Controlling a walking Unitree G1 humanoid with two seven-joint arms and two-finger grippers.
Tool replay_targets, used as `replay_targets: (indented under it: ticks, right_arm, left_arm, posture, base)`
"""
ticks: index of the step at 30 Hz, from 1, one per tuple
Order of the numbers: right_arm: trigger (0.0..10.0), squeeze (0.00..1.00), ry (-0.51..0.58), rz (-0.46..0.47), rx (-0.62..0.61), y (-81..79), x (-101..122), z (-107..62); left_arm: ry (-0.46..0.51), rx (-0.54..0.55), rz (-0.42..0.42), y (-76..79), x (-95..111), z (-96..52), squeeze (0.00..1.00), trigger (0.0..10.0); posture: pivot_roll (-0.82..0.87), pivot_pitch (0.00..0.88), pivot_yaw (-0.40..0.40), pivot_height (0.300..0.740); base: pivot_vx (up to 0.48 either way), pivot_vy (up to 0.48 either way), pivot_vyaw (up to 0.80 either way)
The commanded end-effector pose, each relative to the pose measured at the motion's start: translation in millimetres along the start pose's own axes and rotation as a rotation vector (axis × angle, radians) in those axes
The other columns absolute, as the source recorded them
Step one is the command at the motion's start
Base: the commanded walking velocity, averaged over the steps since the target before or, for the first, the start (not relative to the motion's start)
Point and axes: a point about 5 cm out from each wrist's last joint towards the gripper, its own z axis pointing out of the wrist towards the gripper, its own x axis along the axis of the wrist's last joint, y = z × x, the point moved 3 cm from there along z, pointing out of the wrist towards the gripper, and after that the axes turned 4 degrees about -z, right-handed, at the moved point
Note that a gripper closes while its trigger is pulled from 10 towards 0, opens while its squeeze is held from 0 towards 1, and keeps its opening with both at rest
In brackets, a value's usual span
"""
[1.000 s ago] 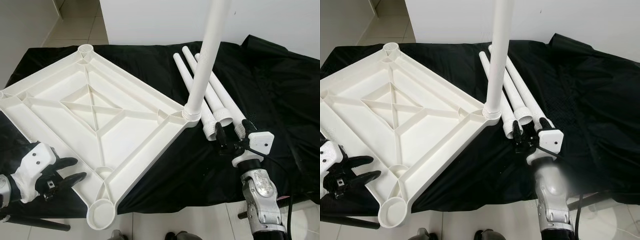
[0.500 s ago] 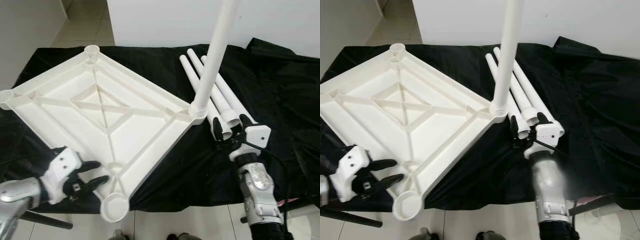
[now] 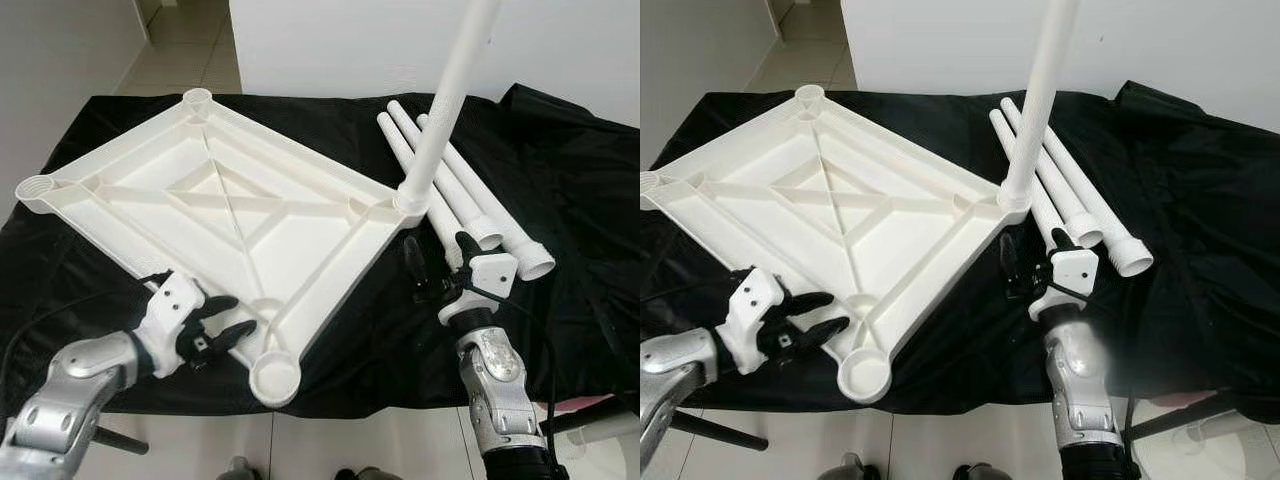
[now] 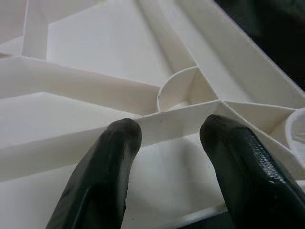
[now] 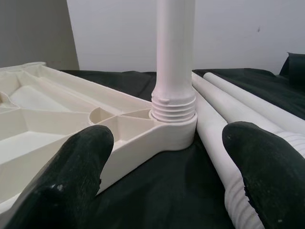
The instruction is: Building children table
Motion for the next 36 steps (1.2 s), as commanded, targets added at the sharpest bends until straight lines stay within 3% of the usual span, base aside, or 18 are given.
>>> replay_targets:
  ticks: [1, 3, 5, 12, 17, 18, 19, 20, 22, 25, 28, 29, 36]
  right_arm:
    - [10.0, 0.00, -0.006, 0.001, -0.028, 3.1, 0, 0.2]
    - [10.0, 0.00, -0.002, 0.001, -0.036, 3.8, 1, 1.0]
    - [10.0, 0.00, 0.001, 0.004, -0.043, 4.7, 1, 1.8]
    - [10.0, 0.00, -0.005, -0.003, -0.041, 6.5, 0, 2.2]
    - [10.0, 0.00, -0.006, -0.014, -0.036, 8.6, 0, 3.6]
    - [10.0, 0.00, -0.004, -0.020, -0.034, 9.7, 0, 4.0]
    - [10.0, 0.00, -0.004, -0.023, -0.033, 10.6, 1, 4.5]
    - [10.0, 0.00, -0.003, -0.026, -0.031, 11.2, 1, 4.8]
    - [10.0, 0.00, -0.003, -0.029, -0.030, 11.8, 1, 5.2]
    - [10.0, 0.00, -0.003, -0.036, -0.024, 12.1, 1, 4.6]
    - [10.0, 0.00, -0.007, -0.044, -0.023, 12.9, 1, 3.8]
    - [10.0, 0.00, -0.008, -0.046, -0.023, 13.4, 0, 3.3]
    - [10.0, 0.00, -0.009, -0.050, -0.025, 14.2, 0, 3.8]
  left_arm:
    - [0.048, 0.133, 0.017, -11.6, 10, 4.8, 0.00, 10.0]
    - [0.080, 0.155, 0.014, -15.4, 15, 6.5, 0.00, 10.0]
    - [0.108, 0.174, 0.099, -21.4, 24, 4.6, 0.00, 10.0]
    - [0.018, 0.128, 0.212, -40.9, 23, -8.0, 0.00, 10.0]
    - [-0.055, 0.047, 0.243, -43.2, 15, -13.5, 0.00, 10.0]
    - [-0.080, 0.013, 0.196, -44.7, 11, -15.3, 0.00, 10.0]
    - [-0.084, -0.019, 0.186, -44.4, 10, -15.1, 0.98, 10.0]
    - [-0.086, -0.043, 0.160, -43.7, 9, -14.7, 1.00, 10.0]
    - [-0.087, -0.079, 0.131, -41.4, 8, -14.0, 1.00, 10.0]
    - [-0.179, -0.197, 0.174, -34.1, -4, -16.4, 1.00, 10.0]
    - [-0.230, -0.221, 0.231, -35.5, -7, -17.2, 1.00, 10.0]
    - [-0.250, -0.231, 0.258, -37.5, -8, -17.9, 0.00, 10.0]
    - [-0.296, -0.277, 0.283, -44.6, -9, -17.0, 0.00, 10.0]
  posture:
    - [0.01, 0.139, 0.014, 0.740]
    - [0.00, 0.140, 0.015, 0.740]
    - [0.00, 0.142, 0.013, 0.740]
    - [0.01, 0.144, 0.009, 0.740]
    - [0.00, 0.142, 0.008, 0.740]
    - [0.00, 0.142, 0.008, 0.740]
    - [0.00, 0.140, 0.009, 0.740]
    - [0.00, 0.140, 0.009, 0.740]
    - [0.00, 0.138, 0.008, 0.740]
    - [-0.01, 0.138, 0.010, 0.740]
    - [-0.01, 0.137, 0.008, 0.740]
    - [-0.02, 0.135, 0.012, 0.740]
    - [-0.02, 0.130, 0.018, 0.740]
  base:
    - [0.000, 0.000, 0.00]
    - [0.000, 0.000, 0.00]
    - [0.000, 0.000, 0.00]
    - [0.000, 0.000, 0.00]
    - [0.000, 0.000, 0.00]
    - [0.000, 0.000, 0.00]
    - [0.000, 0.000, 0.00]
    - [0.000, 0.000, 0.00]
    - [0.000, 0.000, 0.00]
    - [0.000, 0.000, 0.00]
    - [0.000, 0.000, 0.00]
    - [0.000, 0.000, 0.00]
    - [0.000, 0.000, 0.00]
